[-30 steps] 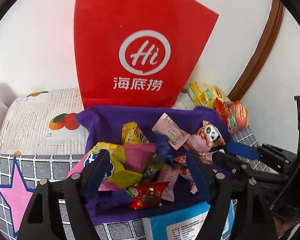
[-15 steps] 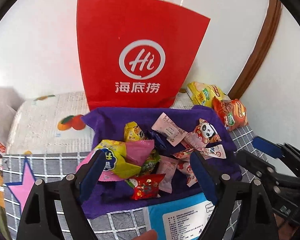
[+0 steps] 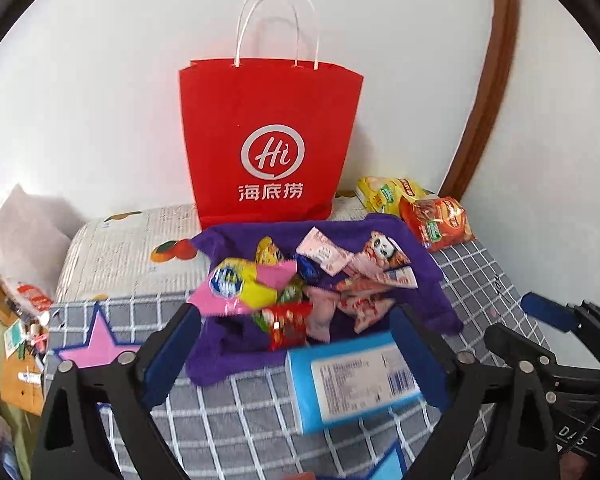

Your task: Organize snacks

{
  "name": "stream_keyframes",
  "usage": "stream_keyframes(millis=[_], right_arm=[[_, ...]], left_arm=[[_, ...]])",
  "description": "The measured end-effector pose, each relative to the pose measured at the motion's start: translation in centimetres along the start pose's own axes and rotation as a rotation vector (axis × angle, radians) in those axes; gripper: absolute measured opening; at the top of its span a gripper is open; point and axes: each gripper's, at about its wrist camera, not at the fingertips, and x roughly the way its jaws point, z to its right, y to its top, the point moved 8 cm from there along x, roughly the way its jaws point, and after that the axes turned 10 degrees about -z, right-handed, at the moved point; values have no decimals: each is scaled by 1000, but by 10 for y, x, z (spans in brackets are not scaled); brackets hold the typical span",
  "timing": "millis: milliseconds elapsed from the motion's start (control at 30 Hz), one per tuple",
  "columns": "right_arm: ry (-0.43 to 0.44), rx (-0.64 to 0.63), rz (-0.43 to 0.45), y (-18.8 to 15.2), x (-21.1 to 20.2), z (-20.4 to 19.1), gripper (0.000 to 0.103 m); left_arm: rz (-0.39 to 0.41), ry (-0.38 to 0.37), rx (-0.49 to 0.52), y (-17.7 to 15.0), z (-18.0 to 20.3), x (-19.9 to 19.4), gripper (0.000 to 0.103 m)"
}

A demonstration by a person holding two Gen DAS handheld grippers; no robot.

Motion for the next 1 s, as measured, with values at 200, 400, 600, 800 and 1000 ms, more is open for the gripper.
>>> stream_keyframes(millis=[200, 400, 600, 800, 1000], right_arm=[[-75, -14, 96, -35, -30, -8, 94], [-54, 20, 100, -78, -52, -7, 96], [-57, 31, 105, -112, -81, -7, 96], [-35, 80, 135, -129, -112, 0, 97], [-38, 83, 159, -137, -131, 0, 97]], left_arm=[[7, 3, -29, -50, 1, -25, 99], [19, 2, -51, -95, 6, -53, 100], [60, 29, -37, -116, 16, -92, 100], [120, 31, -24, -126, 26, -128, 100], [135, 12, -33, -135, 31, -143, 100]])
